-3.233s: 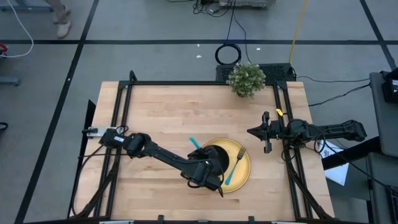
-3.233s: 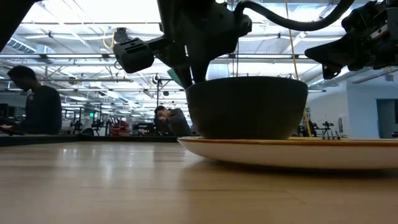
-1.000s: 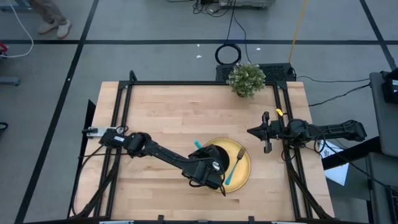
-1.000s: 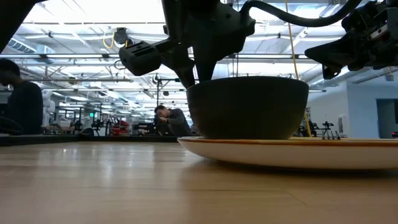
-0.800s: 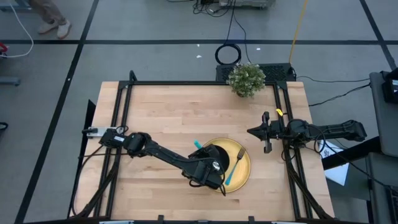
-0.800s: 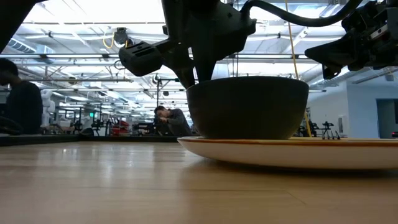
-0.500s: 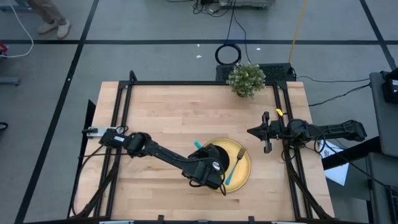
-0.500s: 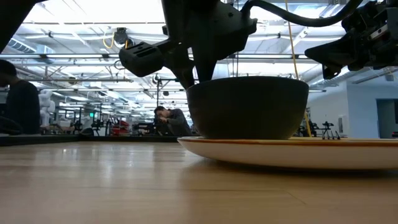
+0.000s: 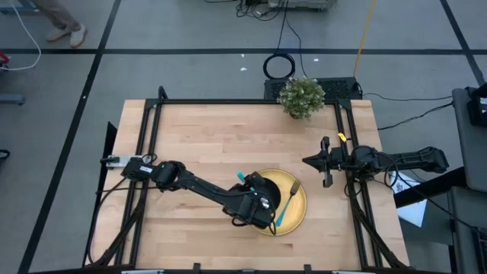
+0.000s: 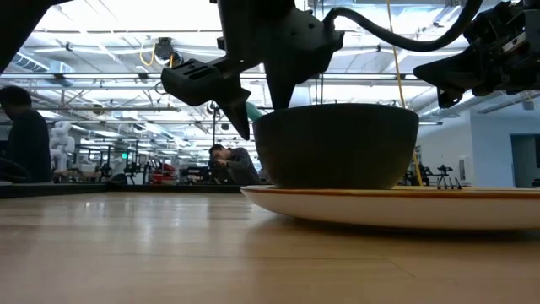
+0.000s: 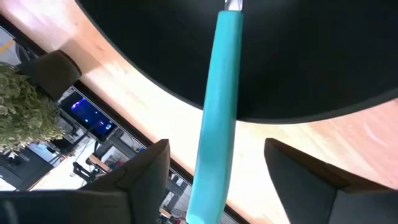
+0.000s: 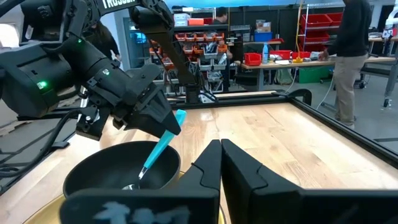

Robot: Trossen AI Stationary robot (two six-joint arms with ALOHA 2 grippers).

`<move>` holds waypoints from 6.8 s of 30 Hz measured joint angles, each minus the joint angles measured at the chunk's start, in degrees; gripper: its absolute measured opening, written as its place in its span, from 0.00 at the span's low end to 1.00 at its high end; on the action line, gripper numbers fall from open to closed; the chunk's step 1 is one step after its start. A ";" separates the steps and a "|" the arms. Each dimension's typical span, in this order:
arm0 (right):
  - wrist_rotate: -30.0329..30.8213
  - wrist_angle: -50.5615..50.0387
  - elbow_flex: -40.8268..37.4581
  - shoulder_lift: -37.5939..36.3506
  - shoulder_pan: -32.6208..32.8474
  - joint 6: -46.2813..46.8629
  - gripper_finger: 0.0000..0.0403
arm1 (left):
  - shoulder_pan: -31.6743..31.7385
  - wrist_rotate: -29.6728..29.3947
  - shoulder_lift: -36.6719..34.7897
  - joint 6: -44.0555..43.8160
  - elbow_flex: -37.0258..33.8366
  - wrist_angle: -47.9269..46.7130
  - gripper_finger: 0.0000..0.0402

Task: Set table place
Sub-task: Return to Home Position

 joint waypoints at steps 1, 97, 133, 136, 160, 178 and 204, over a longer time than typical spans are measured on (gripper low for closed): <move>0.00 0.00 0.00 0.01 0.00 0.00 0.00 | 0.01 0.00 0.00 -0.12 0.00 0.00 0.68; -0.15 -0.02 0.00 0.01 -0.01 0.39 0.00 | 27.18 63.46 -51.91 -8.61 -2.01 11.98 0.00; -0.20 -0.02 0.00 0.01 0.00 0.41 0.00 | 36.08 71.49 -92.22 -50.12 -115.80 135.34 0.00; -0.20 -0.02 0.00 -0.01 -0.01 0.41 0.00 | 36.87 75.20 -93.16 -50.99 -115.84 135.56 0.00; -0.20 2.26 0.00 -0.02 0.00 0.34 0.00 | 31.60 57.08 -114.56 -32.89 -108.59 88.78 0.00; -6.24 7.16 0.81 2.95 -10.60 3.25 0.00 | 21.71 43.35 -124.66 -16.40 -117.39 94.80 0.00; -15.18 11.57 -0.04 4.74 -14.86 5.91 0.00 | 37.46 57.08 -135.21 -19.13 -121.79 89.72 0.00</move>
